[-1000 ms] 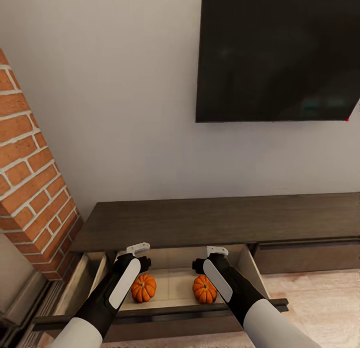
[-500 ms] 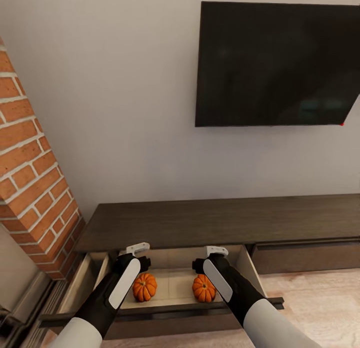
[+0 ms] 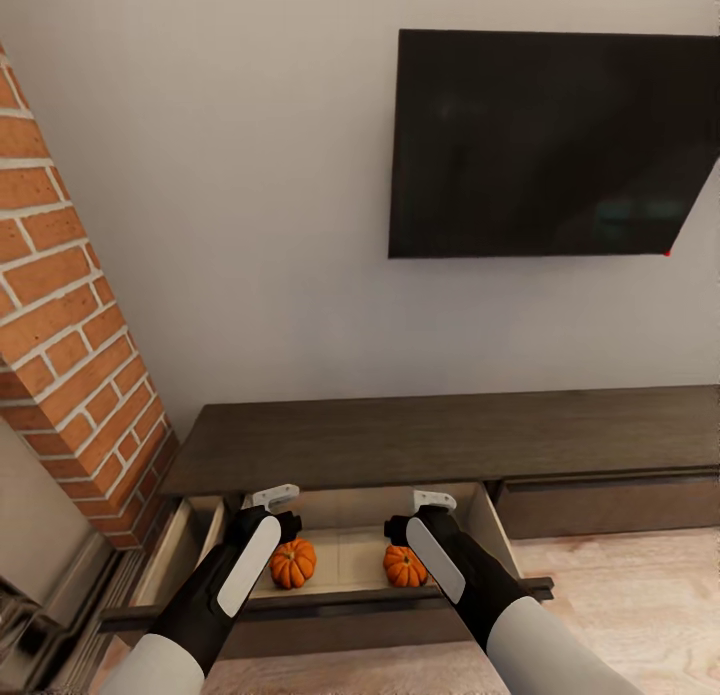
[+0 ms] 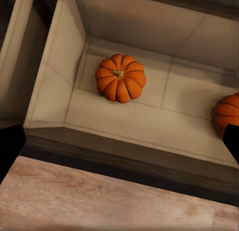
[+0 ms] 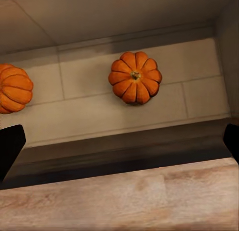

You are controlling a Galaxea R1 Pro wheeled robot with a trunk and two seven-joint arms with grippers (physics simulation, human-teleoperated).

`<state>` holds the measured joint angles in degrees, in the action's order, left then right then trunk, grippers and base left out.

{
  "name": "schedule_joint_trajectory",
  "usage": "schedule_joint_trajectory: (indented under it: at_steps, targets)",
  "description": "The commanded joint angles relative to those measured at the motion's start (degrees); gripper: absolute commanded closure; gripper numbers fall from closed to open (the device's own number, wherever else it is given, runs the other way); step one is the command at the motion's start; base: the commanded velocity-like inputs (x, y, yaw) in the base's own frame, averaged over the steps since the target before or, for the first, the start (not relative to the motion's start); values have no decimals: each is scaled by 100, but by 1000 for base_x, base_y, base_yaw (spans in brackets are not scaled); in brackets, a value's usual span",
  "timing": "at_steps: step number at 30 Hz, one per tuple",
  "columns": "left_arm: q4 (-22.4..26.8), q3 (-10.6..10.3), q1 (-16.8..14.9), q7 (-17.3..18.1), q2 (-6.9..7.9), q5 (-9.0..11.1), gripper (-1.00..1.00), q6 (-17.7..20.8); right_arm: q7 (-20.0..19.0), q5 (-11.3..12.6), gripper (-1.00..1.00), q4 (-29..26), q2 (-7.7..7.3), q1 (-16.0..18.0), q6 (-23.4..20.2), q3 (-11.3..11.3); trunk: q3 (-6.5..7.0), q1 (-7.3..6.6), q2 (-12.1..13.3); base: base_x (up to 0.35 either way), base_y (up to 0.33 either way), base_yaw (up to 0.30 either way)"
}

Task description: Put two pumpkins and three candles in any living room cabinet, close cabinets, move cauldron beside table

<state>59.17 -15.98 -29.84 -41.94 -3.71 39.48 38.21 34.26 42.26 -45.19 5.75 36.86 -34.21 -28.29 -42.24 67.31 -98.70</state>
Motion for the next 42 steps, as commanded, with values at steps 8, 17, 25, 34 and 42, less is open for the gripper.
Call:
schedule_joint_trajectory:
  at_steps: [8, 17, 25, 34, 42]
  targets:
    - [7, -11, -4, -62, 2, 59, -100, 3, 55, 54, -100, -7, -3, 5, -6, -24, 121, -155, 279, -238, 0, 0]
    - [15, -11, -4, -60, 2, 59, -100, 3, 55, 54, -100, -9, -3, 5, -6, -26, 121, -155, 279, -304, 0, 0]
    - [23, -11, -4, -60, 2, 59, -100, 3, 55, 54, -100, -16, -3, 5, -6, -23, 121, -155, 279, -177, 0, 0]
    - [24, -11, -4, -60, -6, 59, -100, 3, 55, 58, -100, -30, -3, 5, -6, -26, 121, -155, 279, -38, 0, 0]
    - [24, -15, -4, -60, -2, 59, -100, 3, 55, 61, -100, -34, -3, 5, -6, -26, 121, -155, 279, -227, 0, 0]
